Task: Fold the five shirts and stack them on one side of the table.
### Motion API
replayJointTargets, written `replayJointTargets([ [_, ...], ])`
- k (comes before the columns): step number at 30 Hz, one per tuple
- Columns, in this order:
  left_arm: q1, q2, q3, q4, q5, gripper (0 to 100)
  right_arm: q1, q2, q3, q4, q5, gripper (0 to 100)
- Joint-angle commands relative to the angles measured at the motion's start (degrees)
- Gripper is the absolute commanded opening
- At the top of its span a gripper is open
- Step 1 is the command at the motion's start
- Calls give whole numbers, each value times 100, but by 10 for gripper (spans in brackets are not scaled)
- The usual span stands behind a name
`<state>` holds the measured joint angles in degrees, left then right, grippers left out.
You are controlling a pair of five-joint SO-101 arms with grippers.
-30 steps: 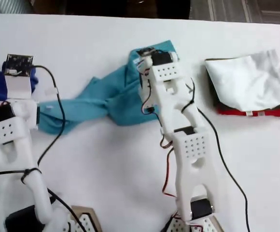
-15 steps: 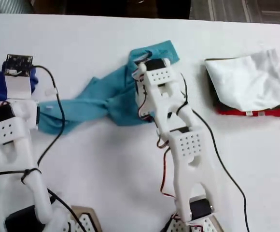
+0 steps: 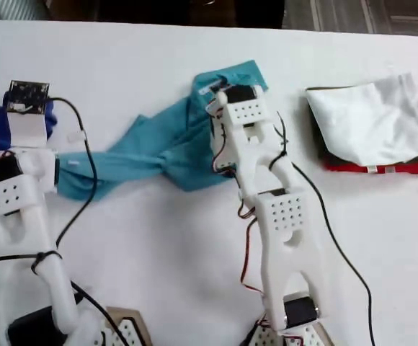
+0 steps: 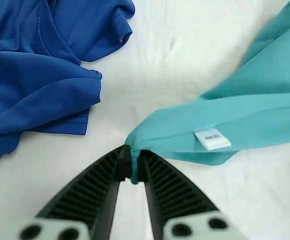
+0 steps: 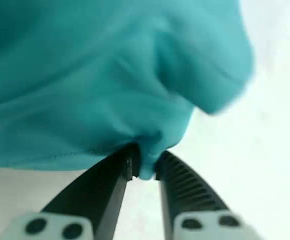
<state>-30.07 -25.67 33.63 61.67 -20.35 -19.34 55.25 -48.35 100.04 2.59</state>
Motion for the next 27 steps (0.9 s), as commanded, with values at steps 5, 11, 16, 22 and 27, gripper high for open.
replayJointTargets([
  [5,132,-26,-22,-79,35,25,4,-251,-651,92,255,20],
  [11,615,-70,-31,176,18,25,215,-1323,-651,119,703,20],
  [16,941,-79,-312,668,-431,25,778,-2536,-642,119,1116,20],
  [22,976,-79,-1420,1547,-510,25,1297,-4057,-642,127,1442,20],
  [27,1319,-79,-2782,2251,-527,25,1297,-5182,-633,127,1468,20],
])
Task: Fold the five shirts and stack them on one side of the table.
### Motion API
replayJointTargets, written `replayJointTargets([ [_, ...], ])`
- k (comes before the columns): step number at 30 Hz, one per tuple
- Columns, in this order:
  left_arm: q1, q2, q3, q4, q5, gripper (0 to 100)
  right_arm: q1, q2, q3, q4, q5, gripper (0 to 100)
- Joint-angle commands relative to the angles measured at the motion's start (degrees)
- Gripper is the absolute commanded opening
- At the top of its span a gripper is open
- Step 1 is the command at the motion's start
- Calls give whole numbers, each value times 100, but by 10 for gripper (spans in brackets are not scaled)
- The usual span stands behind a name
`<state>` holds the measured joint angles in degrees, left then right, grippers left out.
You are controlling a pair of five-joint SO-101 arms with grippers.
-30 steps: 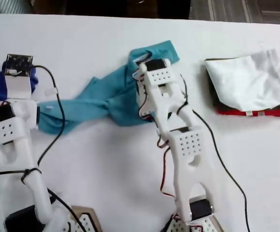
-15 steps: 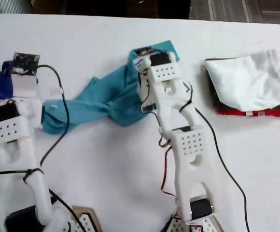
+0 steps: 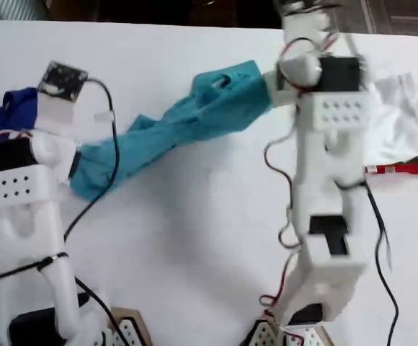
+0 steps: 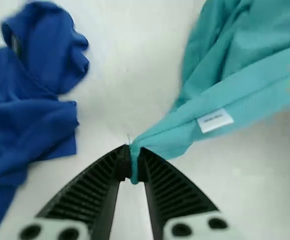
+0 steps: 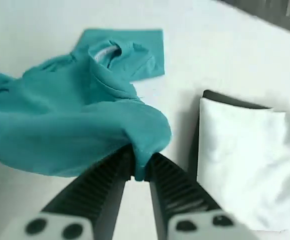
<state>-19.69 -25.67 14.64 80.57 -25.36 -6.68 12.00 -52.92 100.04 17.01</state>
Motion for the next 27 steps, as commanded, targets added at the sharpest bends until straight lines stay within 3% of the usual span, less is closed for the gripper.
replayJointTargets([
  [1,404,-79,-1174,554,-9,25,22,-1024,-176,127,9,20],
  [6,818,-79,-2712,1635,-18,25,136,-1938,-176,127,0,20],
  [11,686,-132,-4031,2180,-26,25,497,-3020,-176,127,35,20],
  [15,510,-703,-4119,2163,-26,25,796,-3741,-176,127,26,20],
  [27,475,-2330,-3363,2057,-26,25,804,-5086,-193,119,35,20],
])
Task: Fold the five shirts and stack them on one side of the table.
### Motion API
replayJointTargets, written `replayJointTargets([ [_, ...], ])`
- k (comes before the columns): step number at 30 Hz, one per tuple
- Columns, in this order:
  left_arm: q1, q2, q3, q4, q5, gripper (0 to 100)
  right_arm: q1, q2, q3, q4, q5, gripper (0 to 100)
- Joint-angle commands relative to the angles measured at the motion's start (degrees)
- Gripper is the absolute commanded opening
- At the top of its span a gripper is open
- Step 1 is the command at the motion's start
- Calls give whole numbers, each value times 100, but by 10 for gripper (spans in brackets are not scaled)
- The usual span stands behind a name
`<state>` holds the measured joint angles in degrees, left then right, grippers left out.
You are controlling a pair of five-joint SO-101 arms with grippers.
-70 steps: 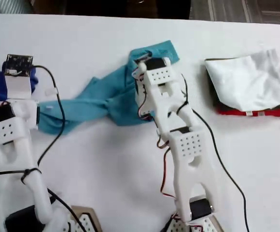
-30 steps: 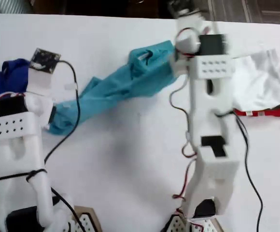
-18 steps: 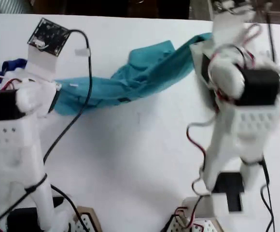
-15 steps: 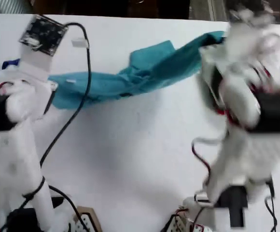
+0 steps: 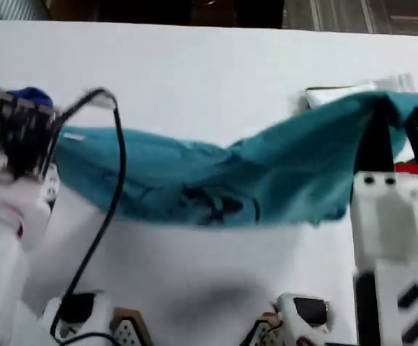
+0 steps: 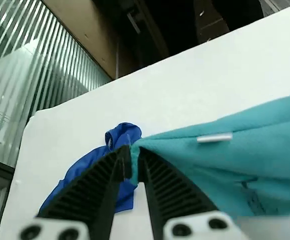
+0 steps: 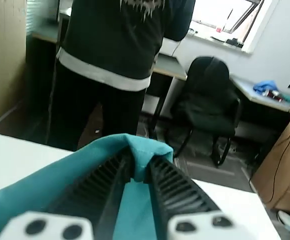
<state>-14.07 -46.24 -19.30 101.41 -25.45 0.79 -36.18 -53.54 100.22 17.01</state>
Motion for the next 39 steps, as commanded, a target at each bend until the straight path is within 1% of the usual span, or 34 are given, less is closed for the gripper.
replayJointTargets([
  [1,-88,-404,40,-26,-18,25,57,-435,-132,101,35,20],
  [7,-88,-1055,57,9,-18,25,57,-1270,-114,101,35,20],
  [14,-88,-1081,57,-35,-18,25,57,-1332,519,40,26,20],
  [22,-88,-1116,57,9,0,25,48,-1349,484,-22,35,20],
  [26,-70,-1064,180,-97,0,25,48,-1218,651,-75,9,20],
  [28,-62,-1073,629,-343,-9,25,-4,-1121,932,-189,0,20],
  [31,-79,-1073,1473,-835,-18,25,-444,-998,1468,-514,26,20],
  [34,-62,-1064,2264,-1635,-18,25,-646,-910,2312,-1121,35,20],
  [39,-53,-1055,3371,-3130,-18,25,-681,-875,4079,-2571,44,20],
])
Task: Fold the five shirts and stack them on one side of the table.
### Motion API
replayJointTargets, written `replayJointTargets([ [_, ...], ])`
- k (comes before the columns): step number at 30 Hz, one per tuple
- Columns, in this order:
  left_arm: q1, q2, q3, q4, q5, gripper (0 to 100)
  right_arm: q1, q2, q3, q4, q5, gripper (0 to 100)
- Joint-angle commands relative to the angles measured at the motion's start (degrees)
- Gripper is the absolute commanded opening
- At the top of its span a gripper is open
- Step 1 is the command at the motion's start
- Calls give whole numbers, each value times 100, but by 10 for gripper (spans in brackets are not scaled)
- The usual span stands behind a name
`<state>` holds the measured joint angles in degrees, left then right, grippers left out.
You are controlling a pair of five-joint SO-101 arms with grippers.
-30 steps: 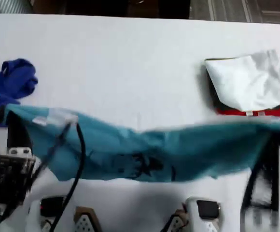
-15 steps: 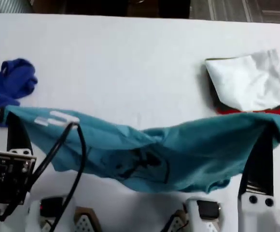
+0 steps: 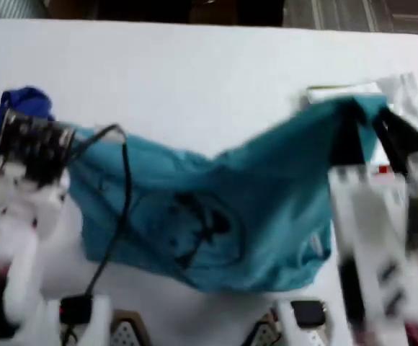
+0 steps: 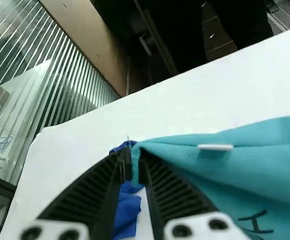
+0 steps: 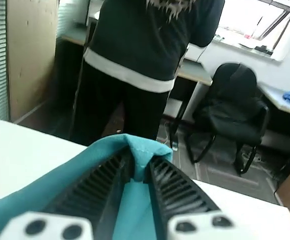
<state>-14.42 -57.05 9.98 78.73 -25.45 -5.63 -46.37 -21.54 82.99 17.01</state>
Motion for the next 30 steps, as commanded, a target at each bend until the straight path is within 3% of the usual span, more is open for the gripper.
replayJointTargets([
  [1,-18,35,620,-1125,-18,24,-31,145,1213,-1138,44,20],
  [5,-18,563,760,-1855,-9,24,-4,163,2207,-2220,44,20],
  [9,-18,1670,40,-2013,18,24,4,453,2505,-2993,44,20],
  [19,-18,4229,-2642,-1231,26,24,4,1666,2497,-3881,44,20],
  [30,44,5793,-3785,-1116,9,24,101,2791,2013,-4426,484,20],
])
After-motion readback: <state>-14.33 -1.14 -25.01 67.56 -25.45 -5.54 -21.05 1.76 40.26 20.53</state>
